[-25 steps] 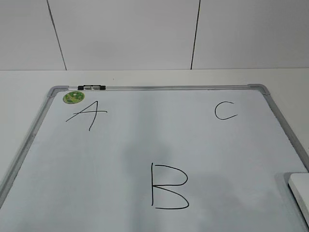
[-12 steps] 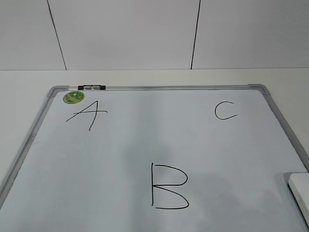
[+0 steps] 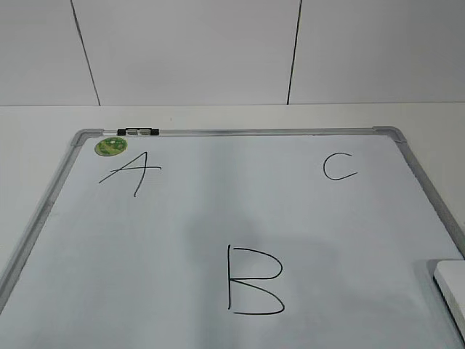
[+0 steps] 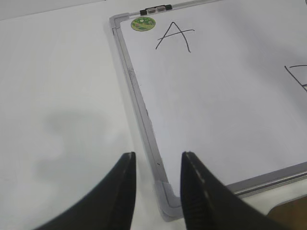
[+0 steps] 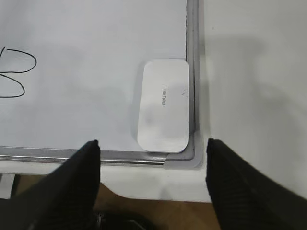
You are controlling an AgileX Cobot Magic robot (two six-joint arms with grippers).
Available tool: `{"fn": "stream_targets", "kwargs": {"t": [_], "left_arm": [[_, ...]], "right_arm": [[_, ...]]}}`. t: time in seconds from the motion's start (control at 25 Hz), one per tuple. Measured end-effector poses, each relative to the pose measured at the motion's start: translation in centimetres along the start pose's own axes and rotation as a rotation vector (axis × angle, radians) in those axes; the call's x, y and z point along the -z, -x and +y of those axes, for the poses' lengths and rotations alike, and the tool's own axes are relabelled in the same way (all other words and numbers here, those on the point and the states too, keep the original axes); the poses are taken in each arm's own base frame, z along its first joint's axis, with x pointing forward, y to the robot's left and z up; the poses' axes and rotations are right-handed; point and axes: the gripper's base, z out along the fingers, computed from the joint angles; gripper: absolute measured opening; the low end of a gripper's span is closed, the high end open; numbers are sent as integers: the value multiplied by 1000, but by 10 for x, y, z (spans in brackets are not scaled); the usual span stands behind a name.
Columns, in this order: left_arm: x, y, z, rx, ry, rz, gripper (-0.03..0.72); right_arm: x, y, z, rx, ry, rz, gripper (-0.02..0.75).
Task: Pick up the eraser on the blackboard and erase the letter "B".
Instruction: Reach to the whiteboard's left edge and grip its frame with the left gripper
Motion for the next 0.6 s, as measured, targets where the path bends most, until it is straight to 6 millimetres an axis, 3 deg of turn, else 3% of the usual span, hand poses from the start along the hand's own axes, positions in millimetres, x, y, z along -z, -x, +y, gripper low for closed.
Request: {"fn": "stream_targets", "kwargs": {"t": [0.2,0.4,0.6], "left_arm": [[1,2,-1,3,-6,-9,241],[5,21,2,-3,8,16,241],[-24,45,9,69,-7,241,241]], "right_arm": [[-7,21,3,-45,16,88,548],[-15,40,11,-85,91,164,549],[-30,53,12,-100,96,258,549]]}}
